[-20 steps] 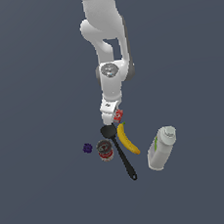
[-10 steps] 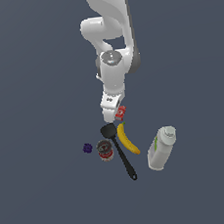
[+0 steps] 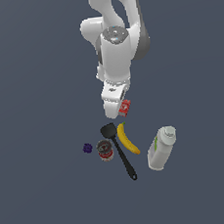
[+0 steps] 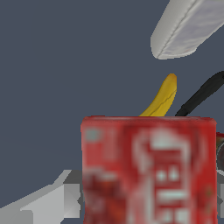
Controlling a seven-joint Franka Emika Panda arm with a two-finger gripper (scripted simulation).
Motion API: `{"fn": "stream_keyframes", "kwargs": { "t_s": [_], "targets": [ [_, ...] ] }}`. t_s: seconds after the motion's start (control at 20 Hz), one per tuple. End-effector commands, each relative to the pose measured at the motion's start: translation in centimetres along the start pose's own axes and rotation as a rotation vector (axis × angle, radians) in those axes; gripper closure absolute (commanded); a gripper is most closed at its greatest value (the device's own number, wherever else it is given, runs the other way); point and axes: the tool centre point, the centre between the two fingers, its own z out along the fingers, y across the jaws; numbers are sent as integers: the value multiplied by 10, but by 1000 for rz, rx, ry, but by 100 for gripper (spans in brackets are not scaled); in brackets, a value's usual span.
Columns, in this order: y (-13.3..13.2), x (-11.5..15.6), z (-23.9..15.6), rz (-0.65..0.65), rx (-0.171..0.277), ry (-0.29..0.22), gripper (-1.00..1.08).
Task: Pick up a designated object from a clutter of objects.
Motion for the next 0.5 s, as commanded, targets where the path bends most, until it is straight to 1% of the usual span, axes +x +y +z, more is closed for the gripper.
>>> {"fn": "stream_keyframes", "kwargs": {
  "t_s": [0.0,0.45],
  "targets": [
    [8,7,-22,0,1,0,108],
    [39,32,-99,1,2,-2,108]
  ]
}}
